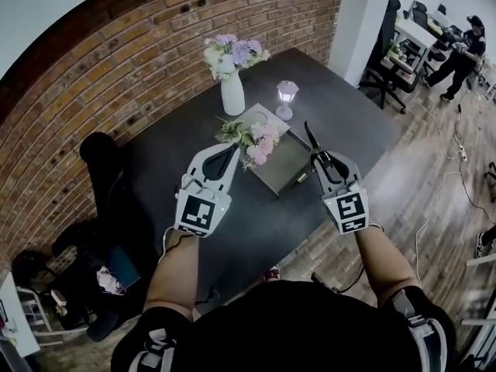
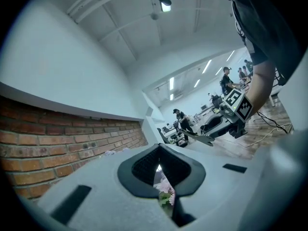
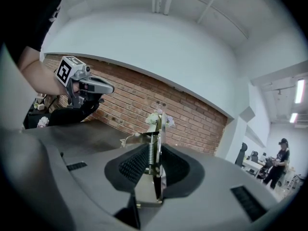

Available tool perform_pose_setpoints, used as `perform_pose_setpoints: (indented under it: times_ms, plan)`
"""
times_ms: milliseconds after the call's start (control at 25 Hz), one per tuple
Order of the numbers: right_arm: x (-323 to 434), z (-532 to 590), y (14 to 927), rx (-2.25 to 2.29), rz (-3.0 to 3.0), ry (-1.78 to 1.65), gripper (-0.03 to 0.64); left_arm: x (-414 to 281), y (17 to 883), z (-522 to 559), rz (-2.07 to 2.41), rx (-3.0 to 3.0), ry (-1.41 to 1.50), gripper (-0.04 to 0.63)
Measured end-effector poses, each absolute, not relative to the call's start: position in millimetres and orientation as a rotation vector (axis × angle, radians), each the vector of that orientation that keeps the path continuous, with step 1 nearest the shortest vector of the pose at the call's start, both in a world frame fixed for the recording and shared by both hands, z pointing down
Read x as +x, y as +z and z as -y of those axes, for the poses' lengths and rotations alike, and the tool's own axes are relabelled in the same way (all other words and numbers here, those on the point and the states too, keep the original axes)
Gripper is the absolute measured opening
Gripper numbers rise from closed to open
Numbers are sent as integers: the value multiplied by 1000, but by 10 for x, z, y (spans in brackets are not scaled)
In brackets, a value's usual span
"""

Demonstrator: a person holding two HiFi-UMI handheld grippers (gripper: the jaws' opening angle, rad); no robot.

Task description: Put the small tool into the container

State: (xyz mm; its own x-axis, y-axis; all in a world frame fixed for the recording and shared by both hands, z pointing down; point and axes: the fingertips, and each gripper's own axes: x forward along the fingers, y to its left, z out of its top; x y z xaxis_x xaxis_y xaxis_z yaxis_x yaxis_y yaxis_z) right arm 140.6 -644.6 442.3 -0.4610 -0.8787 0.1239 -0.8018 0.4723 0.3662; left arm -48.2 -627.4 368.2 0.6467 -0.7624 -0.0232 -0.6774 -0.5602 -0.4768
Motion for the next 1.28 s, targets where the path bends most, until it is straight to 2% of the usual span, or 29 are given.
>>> perform_pose_setpoints:
  times_ms: [680,1280]
  plan:
    - [1239,7092,5364,1116,2318,-426,81,-747,4109,6807,-1277,-2430,-381,8]
    - [851,7053,6034,681,2282,-753,81,-1104,4331,6894,-1404,-2410,-486,8]
